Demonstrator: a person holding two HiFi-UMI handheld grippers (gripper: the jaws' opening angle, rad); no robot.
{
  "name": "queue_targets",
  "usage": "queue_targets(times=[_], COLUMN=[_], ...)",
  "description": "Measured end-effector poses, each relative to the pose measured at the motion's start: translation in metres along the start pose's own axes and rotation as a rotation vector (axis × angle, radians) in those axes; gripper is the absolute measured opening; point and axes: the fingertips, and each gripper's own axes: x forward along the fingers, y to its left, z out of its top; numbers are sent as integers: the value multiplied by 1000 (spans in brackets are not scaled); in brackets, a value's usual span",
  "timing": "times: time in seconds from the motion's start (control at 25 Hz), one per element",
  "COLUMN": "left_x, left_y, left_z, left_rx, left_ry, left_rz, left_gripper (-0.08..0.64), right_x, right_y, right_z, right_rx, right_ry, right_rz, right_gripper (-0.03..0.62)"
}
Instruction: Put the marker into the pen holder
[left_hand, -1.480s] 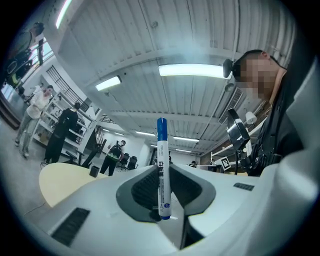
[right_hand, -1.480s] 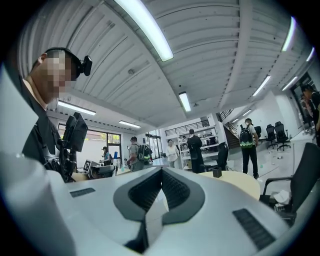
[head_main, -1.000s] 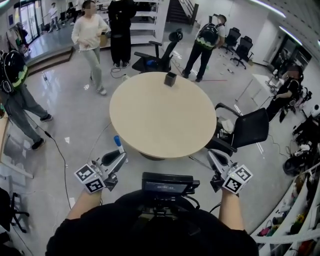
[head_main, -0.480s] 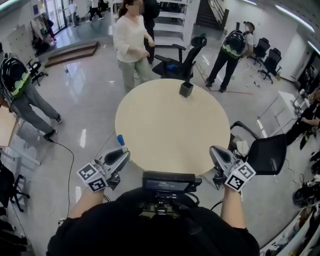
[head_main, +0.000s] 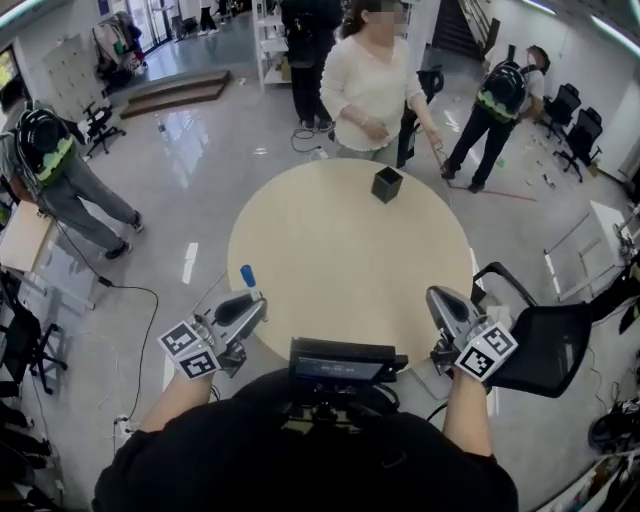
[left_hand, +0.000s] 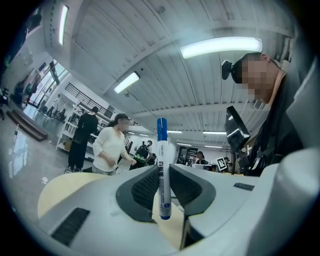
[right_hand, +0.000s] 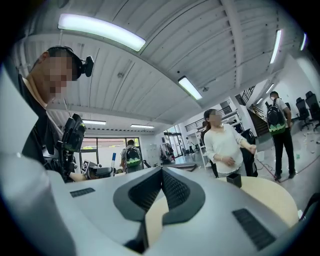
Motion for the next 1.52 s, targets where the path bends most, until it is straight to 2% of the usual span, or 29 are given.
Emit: queue_targets(times=[0.2,0.32,0.56,0.64,0.76,0.84,1.04,1.2,1.36,1.52], left_x=[21,33,56,64,78,90,135,150,163,181], left_y=[30,61,148,179,233,257,257,233,224,242], left_z=[1,4,22,23,28,29,14,13,34,62], left_rx=[-22,-49,-74,-60,-28,-40,-77,-55,-8,38], left_ry=[6,6,18,36,49,46,13,21,7,-4], left_rz=[-7,-42,-144,-173,-192,-193,-161,-67,-16,-25], left_gripper=[72,72,72,72,72,72,72,72,72,72], right_x=[17,38,98,114,144,156,143,125,113,129], right_y=[-25,-34,-45,-51,-69,-78,-125,-165,-208,-228], right_z=[-8,-4,8,4,0,-6,-8,-14,0,14], right_rx=[21,14,0,0,13,24,10,5,4,-33], right_ry=[18,27,46,58,48,54,70,70,49,16], right_rz=[-20,-56,-170,-207,-246,-257,-226,-161,-156,-160], right_gripper=[5,5,5,5,5,5,5,5,5,5])
